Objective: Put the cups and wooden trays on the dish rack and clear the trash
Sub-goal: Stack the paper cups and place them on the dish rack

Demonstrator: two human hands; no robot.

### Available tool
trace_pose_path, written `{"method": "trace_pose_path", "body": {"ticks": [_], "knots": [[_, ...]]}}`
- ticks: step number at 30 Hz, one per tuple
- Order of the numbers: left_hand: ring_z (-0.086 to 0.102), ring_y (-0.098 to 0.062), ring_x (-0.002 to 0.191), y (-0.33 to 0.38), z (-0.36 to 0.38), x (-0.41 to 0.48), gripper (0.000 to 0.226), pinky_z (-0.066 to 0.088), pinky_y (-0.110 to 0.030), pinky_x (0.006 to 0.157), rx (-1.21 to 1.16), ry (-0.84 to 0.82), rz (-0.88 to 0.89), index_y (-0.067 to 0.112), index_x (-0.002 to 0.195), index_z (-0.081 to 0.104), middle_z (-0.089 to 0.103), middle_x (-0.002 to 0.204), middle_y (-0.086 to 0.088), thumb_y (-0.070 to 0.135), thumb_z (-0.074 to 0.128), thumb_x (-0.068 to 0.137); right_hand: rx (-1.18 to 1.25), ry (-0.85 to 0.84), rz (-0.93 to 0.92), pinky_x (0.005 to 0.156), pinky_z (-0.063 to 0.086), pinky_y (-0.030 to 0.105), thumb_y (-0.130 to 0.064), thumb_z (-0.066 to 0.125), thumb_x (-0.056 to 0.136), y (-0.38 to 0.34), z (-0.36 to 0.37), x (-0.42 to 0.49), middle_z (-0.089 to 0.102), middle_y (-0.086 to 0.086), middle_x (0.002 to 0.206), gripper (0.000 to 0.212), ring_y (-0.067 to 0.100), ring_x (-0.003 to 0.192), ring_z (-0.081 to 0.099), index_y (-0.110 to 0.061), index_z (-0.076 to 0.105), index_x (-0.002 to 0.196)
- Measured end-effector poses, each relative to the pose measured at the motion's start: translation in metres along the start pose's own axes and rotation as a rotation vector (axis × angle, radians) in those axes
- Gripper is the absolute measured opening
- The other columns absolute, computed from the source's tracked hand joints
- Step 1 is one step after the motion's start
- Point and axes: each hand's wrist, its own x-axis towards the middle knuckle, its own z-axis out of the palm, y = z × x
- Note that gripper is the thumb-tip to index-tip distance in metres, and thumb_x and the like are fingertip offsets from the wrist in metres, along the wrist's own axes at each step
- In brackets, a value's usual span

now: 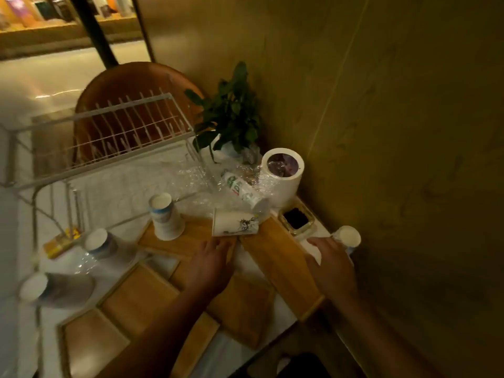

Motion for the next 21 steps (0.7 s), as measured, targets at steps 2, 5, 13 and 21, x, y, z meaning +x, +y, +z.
{"method": "trace_pose_path", "body": {"ticks": [2, 5, 13, 21], "knots": [[0.039, -0.03, 0.132, -0.002, -0.006, 0.02, 0.06, 0.042, -0.042, 0.101, 0.122, 0.052, 0.131, 0.025, 0.144, 0.043, 0.042, 0.147, -0.009, 0.035, 0.063, 0.088, -0.156, 0.108, -0.049, 0.092, 0.045, 0.038, -0.026, 0.067, 0.085, -0.001, -0.009, 0.011, 0.057, 0.001, 0.128, 0.041, 0.023, 0.12, 0.047, -0.023, 0.058, 0.125], [0.022, -0.036, 0.147, 0.002, -0.012, 0.056, 0.06, 0.029, -0.049, 0.115, 0.244, 0.038, 0.204, 0.024, 0.149, 0.034, 0.029, 0.157, -0.015, 0.031, 0.056, 0.093, -0.354, 0.082, 0.02, 0.099, 0.043, 0.04, -0.034, 0.07, 0.083, 0.007, -0.026, 0.028, 0.046, 0.003, 0.141, 0.058, 0.027, 0.13, 0.034, -0.027, 0.048, 0.136], [0.032, -0.034, 0.14, 0.018, 0.004, 0.094, 0.05, 0.024, -0.048, 0.119, 0.384, -0.072, 0.251, 0.017, 0.145, 0.038, 0.039, 0.149, -0.016, 0.023, 0.048, 0.096, -0.441, -0.154, 0.18, 0.102, 0.041, 0.04, -0.039, 0.068, 0.084, 0.049, -0.025, 0.052, 0.026, 0.006, 0.153, 0.079, 0.031, 0.137, 0.025, -0.041, 0.023, 0.149], [0.045, -0.031, 0.121, 0.029, 0.018, 0.104, 0.061, 0.033, -0.044, 0.101, 0.523, -0.069, 0.182, 0.015, 0.147, 0.035, 0.054, 0.133, -0.013, 0.038, 0.053, 0.092, -0.348, -0.196, 0.113, 0.101, 0.045, 0.037, -0.028, 0.066, 0.087, 0.075, -0.021, 0.065, 0.032, 0.002, 0.15, 0.07, 0.027, 0.129, 0.036, -0.038, 0.03, 0.147]]}}
